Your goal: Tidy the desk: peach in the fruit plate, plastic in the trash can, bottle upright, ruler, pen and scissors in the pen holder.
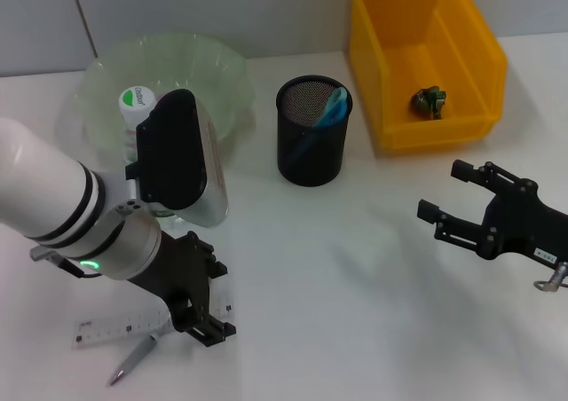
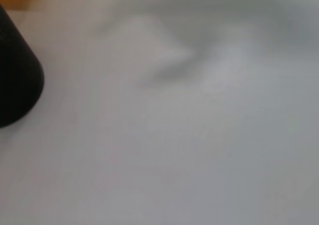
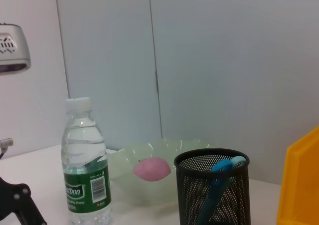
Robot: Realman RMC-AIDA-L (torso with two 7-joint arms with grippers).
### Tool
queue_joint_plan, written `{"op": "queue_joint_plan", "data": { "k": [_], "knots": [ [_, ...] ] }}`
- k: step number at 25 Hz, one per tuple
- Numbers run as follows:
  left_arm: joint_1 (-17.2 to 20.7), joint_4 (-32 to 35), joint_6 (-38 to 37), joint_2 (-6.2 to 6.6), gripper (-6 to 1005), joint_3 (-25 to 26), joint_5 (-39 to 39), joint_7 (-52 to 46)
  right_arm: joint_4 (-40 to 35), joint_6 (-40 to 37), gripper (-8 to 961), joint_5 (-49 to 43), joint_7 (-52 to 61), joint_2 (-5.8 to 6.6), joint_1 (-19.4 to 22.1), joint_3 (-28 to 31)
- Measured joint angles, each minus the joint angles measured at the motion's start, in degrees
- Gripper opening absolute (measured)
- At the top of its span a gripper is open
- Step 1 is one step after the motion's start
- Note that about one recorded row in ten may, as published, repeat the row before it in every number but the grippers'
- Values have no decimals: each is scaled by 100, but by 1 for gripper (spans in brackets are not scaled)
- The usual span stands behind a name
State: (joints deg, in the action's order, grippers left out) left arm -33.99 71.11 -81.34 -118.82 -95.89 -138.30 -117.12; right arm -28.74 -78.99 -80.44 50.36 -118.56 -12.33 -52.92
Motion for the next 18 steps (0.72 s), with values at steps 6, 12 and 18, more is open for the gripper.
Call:
{"op": "queue_joint_plan", "data": {
  "k": [6,12,18],
  "knots": [
    [-2,-3,17,0,796,-57,34,29,0,0,819,-12,0,-19,1,1],
    [-2,-8,21,-9,796,-97,39,85,0,0,819,-15,5,-19,2,2],
    [-28,-118,78,-10,796,-103,40,105,0,36,818,-16,24,-19,-7,4]
  ]
}}
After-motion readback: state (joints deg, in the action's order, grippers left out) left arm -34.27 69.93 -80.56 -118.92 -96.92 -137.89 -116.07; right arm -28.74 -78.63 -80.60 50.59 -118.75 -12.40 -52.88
